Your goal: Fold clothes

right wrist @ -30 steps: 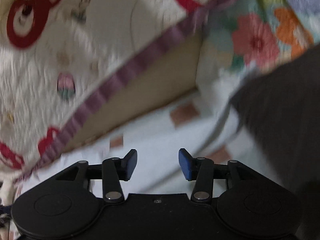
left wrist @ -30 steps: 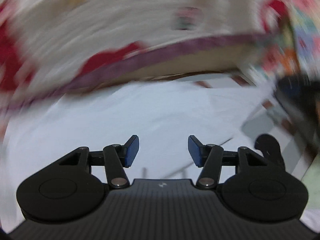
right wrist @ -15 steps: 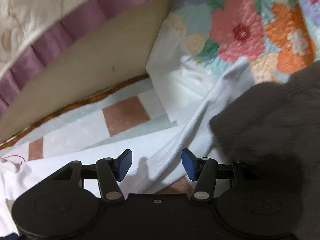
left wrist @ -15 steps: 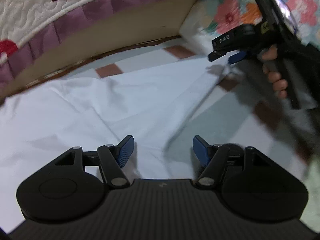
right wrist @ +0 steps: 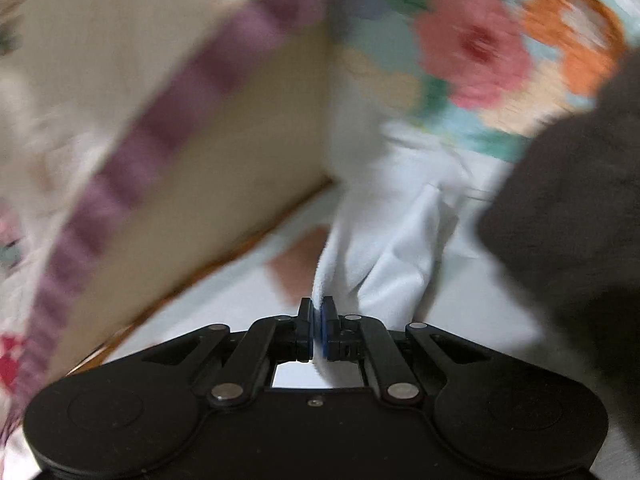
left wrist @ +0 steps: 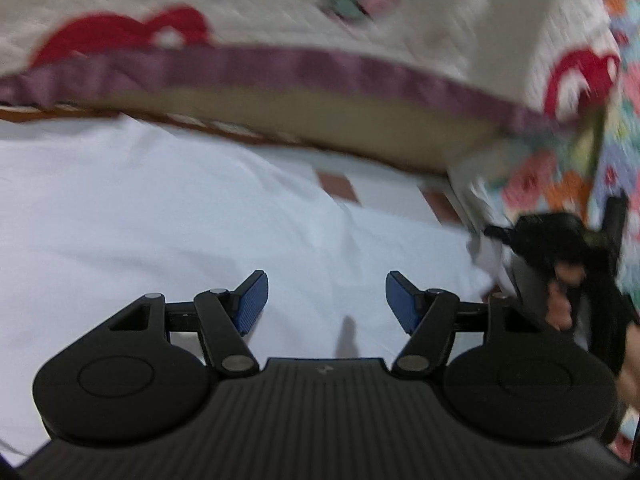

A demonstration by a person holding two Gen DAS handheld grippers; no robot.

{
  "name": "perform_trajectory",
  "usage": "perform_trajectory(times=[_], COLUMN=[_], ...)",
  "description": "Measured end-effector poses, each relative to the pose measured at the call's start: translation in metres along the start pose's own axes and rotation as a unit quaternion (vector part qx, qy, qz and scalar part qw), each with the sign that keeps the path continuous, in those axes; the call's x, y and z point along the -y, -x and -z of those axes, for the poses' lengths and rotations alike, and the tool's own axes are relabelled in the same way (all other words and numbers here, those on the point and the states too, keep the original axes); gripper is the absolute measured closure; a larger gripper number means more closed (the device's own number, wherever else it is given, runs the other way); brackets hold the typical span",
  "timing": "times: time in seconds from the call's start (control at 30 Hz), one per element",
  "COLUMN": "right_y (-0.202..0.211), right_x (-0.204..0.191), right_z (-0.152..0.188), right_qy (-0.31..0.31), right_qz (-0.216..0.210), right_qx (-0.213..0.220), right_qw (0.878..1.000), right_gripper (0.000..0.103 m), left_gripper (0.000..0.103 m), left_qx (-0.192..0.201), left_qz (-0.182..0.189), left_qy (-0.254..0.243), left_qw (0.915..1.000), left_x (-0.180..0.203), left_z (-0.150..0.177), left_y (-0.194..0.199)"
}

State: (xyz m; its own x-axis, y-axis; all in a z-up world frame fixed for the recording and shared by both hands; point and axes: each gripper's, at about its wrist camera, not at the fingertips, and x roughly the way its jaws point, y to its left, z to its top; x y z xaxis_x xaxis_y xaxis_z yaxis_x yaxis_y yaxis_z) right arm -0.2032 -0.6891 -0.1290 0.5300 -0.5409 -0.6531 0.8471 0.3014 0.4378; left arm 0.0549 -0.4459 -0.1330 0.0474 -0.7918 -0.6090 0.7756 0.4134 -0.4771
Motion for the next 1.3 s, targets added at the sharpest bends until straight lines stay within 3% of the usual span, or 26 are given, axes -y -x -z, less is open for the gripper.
perform_trajectory(times=[0.07,0.1,0.2,0.3,0.4,0.47,0.57,0.6,0.63,0.67,0.7,0.8,0.9,1.03,1.07,1.1,1.13,1.2,1.3], right_y=[0.013,0.019,0.038,0.054,0.052,0.043,0.042,0.045,0.051,0.056,0.061,0.068,0.075,0.065,0.063,0.06,0.058,0.05,0.038], right_x=[-0.034,-0.05,-0.101,-0.156,-0.196,-0.211,-0.22,-0.218,-0.214,-0.206,-0.199,-0.175,-0.152,-0.124,-0.12,-0.116,-0.112,-0.107,-0.103], right_z=[0.015,0.023,0.046,0.075,0.107,0.134,0.175,0.184,0.189,0.189,0.188,0.173,0.158,0.141,0.138,0.135,0.132,0.128,0.132], right_qy=[0.032,0.048,0.096,0.168,0.227,0.289,0.43,0.466,0.492,0.5,0.508,0.508,0.505,0.483,0.474,0.465,0.449,0.416,0.4], right_qz=[-0.066,-0.098,-0.196,-0.29,-0.329,-0.308,-0.262,-0.254,-0.249,-0.246,-0.243,-0.201,-0.158,-0.093,-0.078,-0.062,-0.049,-0.061,-0.052], right_qx=[-0.008,-0.012,-0.023,-0.049,-0.094,-0.12,-0.115,-0.107,-0.098,-0.088,-0.078,-0.051,-0.024,-0.026,-0.028,-0.03,-0.025,-0.035,-0.038], right_qw=[0.997,0.994,0.976,0.941,0.912,0.899,0.856,0.841,0.828,0.825,0.822,0.836,0.848,0.87,0.877,0.883,0.892,0.907,0.914], right_gripper=[0.097,0.097,0.097,0.097,0.097,0.093,0.089,0.085,0.074,0.066,0.066,0.066,0.065,0.066,0.065,0.063,0.056,0.051,0.051], left_gripper=[0.038,0.038,0.038,0.038,0.038,0.037,0.037,0.037,0.037,0.037,0.037,0.037,0.035,0.037,0.048,0.079,0.095,0.099,0.099], left_qx=[0.007,0.01,0.037,0.049,0.056,0.057,0.048,0.046,0.045,0.046,0.048,0.063,0.07,0.059,0.061,0.063,0.077,0.111,0.162], left_qz=[0.022,0.035,0.047,0.046,0.037,0.012,-0.014,-0.009,-0.005,-0.013,-0.029,-0.069,-0.07,-0.075,-0.094,-0.114,-0.125,-0.14,-0.163], left_qy=[0.093,0.143,0.221,0.248,0.264,0.254,0.246,0.255,0.263,0.266,0.262,0.235,0.228,0.192,0.17,0.146,0.127,0.091,0.036], left_qw=[0.9954,0.9891,0.9734,0.9664,0.9623,0.9655,0.9679,0.9659,0.9638,0.9627,0.9635,0.9675,0.9688,0.9767,0.9791,0.9807,0.981,0.9797,0.9726], left_x=[-0.029,-0.045,-0.074,-0.09,-0.107,-0.115,-0.131,-0.138,-0.144,-0.149,-0.151,-0.157,-0.159,-0.149,-0.141,-0.132,-0.124,-0.108,-0.085], left_z=[-0.002,-0.003,0.006,0.016,0.026,0.031,0.04,0.044,0.047,0.048,0.049,0.045,0.031,0.008,0.004,0.0,-0.002,-0.005,-0.01], left_y=[0.013,0.019,0.04,0.062,0.086,0.094,0.1,0.1,0.098,0.096,0.095,0.093,0.085,0.06,0.057,0.054,0.063,0.087,0.122])
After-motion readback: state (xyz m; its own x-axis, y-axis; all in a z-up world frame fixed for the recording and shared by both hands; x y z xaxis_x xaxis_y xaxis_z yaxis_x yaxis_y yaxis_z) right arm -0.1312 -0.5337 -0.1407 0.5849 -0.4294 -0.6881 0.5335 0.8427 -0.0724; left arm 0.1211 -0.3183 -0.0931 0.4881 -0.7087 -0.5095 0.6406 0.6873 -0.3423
